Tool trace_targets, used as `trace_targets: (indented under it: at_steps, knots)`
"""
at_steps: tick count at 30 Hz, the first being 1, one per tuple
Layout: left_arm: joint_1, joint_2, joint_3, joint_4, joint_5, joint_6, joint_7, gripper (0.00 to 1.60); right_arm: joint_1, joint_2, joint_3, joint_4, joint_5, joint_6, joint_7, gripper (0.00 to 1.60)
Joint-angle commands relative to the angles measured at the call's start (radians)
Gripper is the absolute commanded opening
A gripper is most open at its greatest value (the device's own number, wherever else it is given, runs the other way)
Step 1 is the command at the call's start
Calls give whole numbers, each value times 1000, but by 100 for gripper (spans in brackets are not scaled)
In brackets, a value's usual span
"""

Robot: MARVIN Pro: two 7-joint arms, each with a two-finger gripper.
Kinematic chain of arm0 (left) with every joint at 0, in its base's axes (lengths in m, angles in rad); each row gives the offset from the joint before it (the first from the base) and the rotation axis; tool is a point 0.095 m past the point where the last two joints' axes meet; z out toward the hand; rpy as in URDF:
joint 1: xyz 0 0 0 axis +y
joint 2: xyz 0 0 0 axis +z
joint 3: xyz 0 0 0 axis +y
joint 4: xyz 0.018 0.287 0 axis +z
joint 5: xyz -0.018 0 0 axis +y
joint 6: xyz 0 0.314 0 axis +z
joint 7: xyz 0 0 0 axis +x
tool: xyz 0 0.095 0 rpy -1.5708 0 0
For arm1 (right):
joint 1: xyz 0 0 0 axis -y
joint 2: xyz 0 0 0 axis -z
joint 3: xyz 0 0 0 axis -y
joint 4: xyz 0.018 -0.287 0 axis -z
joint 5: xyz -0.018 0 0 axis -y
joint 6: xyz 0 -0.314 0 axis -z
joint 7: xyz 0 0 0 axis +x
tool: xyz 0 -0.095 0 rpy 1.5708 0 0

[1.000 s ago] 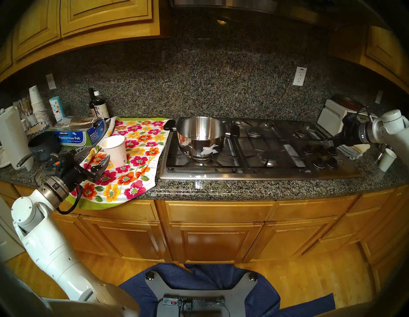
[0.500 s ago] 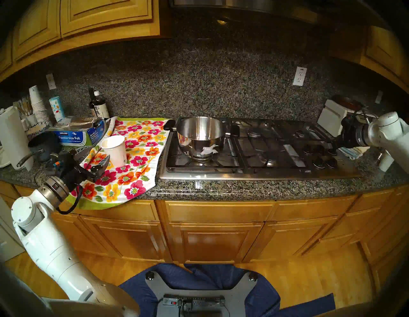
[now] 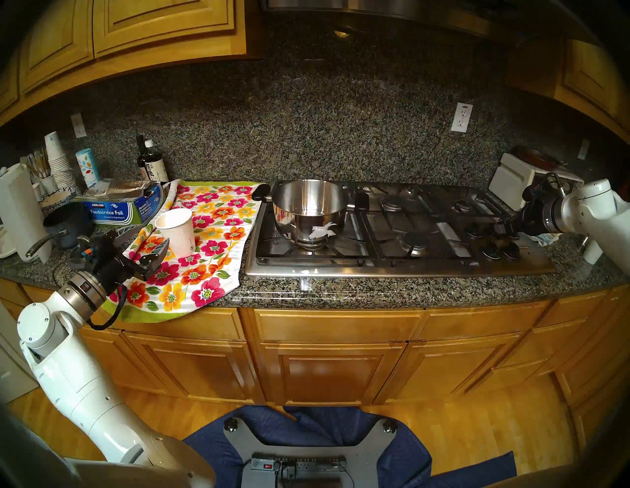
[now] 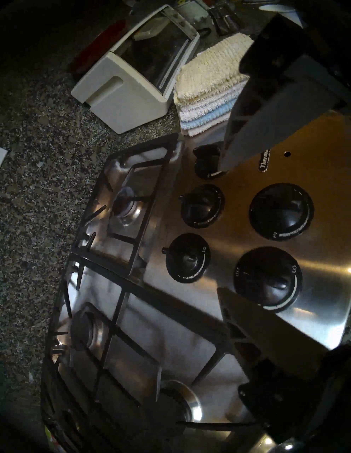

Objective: Pick up the water cup, pour water into the pot, turn on the stove

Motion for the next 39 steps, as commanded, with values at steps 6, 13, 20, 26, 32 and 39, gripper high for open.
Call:
trace_targets:
  at_steps: [6, 13, 20, 26, 32, 39]
  knots:
    - [-24, 8, 2, -23, -19, 3, -1, 160, 28, 3, -21, -87, 32, 13, -148, 160]
    - [-24, 8, 2, -23, -19, 3, -1, 160, 33, 3, -48, -114, 79, 4, -211, 160]
    - [-24, 8, 2, -23, -19, 3, -1, 160, 37, 3, -67, -139, 134, -16, -272, 160]
    - [-24, 8, 2, -23, -19, 3, -1, 160, 32, 3, -88, -156, 150, -43, -304, 160]
    - [-25, 8, 2, -23, -19, 3, -1, 160, 30, 3, -105, -161, 166, -67, -318, 160]
    - [-24, 8, 2, -23, -19, 3, -1, 160, 35, 3, -117, -132, 265, -105, -314, 160]
